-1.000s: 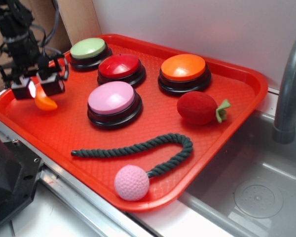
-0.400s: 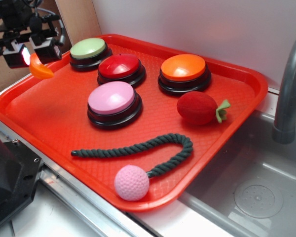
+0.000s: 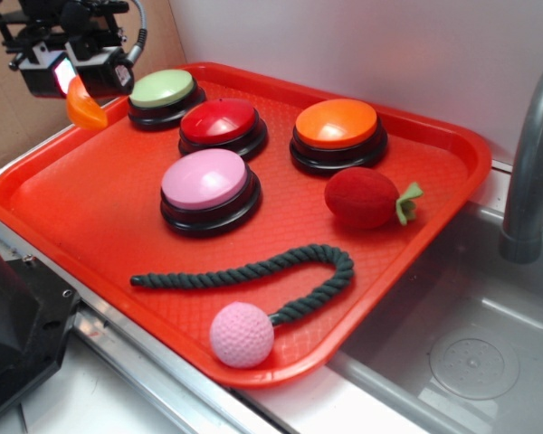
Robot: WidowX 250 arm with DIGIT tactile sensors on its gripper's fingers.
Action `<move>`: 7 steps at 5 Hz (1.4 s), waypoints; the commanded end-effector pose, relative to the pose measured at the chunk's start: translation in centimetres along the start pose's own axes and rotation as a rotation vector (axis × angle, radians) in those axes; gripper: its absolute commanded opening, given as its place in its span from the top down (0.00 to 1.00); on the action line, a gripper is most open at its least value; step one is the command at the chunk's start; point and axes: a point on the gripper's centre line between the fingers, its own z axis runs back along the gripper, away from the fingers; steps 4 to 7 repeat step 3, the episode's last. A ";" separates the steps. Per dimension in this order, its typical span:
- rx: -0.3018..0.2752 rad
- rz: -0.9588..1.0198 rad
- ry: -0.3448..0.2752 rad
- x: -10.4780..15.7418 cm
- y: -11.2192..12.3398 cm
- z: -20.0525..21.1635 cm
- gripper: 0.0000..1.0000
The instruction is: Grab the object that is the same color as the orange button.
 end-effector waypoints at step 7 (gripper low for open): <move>-0.009 -0.133 0.011 -2.2 -2.4 2.3 1.00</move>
